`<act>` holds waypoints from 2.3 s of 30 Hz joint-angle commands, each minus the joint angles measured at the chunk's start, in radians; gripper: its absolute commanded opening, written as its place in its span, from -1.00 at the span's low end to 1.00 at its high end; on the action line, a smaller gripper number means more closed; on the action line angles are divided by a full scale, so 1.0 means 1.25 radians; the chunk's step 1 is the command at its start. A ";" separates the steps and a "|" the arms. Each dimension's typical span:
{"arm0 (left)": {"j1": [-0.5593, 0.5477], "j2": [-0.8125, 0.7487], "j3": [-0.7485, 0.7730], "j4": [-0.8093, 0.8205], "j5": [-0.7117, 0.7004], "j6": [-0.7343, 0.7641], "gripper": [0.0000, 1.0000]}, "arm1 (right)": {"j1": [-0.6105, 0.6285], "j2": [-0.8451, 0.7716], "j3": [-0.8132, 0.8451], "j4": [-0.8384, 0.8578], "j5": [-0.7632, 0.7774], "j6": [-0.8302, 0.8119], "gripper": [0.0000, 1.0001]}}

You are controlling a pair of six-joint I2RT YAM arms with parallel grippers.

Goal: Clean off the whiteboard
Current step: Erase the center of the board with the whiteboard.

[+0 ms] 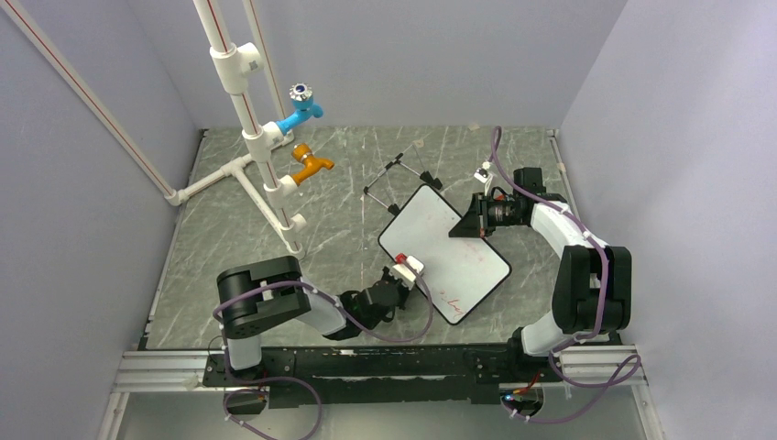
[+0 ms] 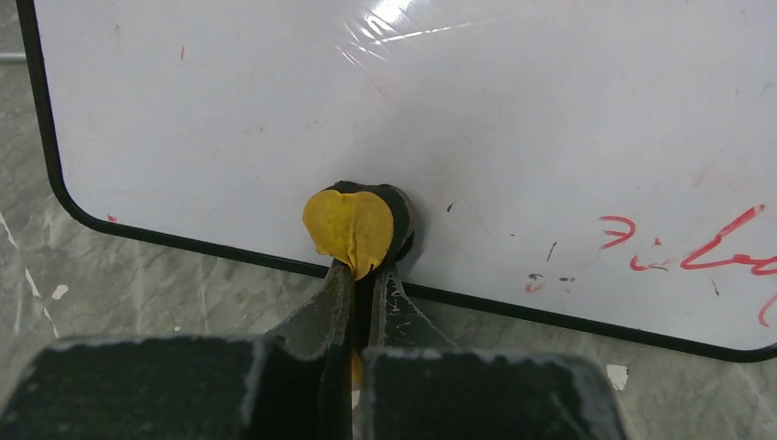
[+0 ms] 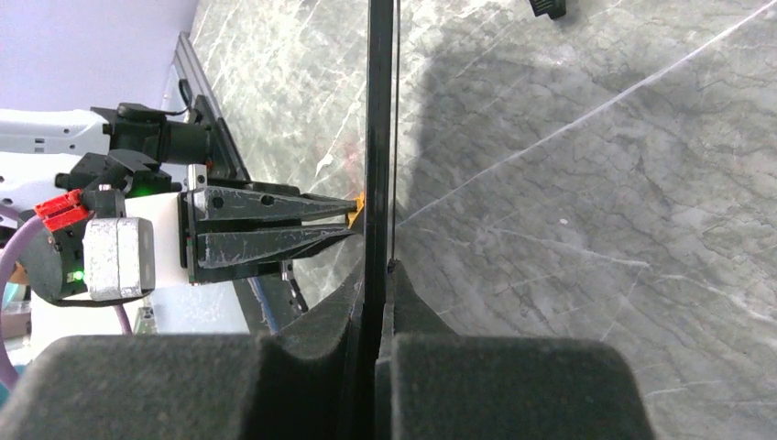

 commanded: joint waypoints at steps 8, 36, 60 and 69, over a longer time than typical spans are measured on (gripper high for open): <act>-0.122 0.026 0.023 0.061 0.078 0.122 -1.00 | 0.015 -0.006 0.003 -0.016 -0.126 -0.030 -1.00; -0.003 0.000 -0.037 0.205 0.141 0.099 -1.00 | 0.015 -0.006 0.002 -0.016 -0.132 -0.028 -1.00; 0.000 0.005 0.082 -0.227 0.017 -0.063 -1.00 | 0.015 -0.014 0.003 -0.017 -0.132 -0.029 -1.00; -0.088 0.023 0.137 -0.251 0.093 -0.028 -1.00 | 0.016 -0.011 0.002 -0.014 -0.128 -0.027 -1.00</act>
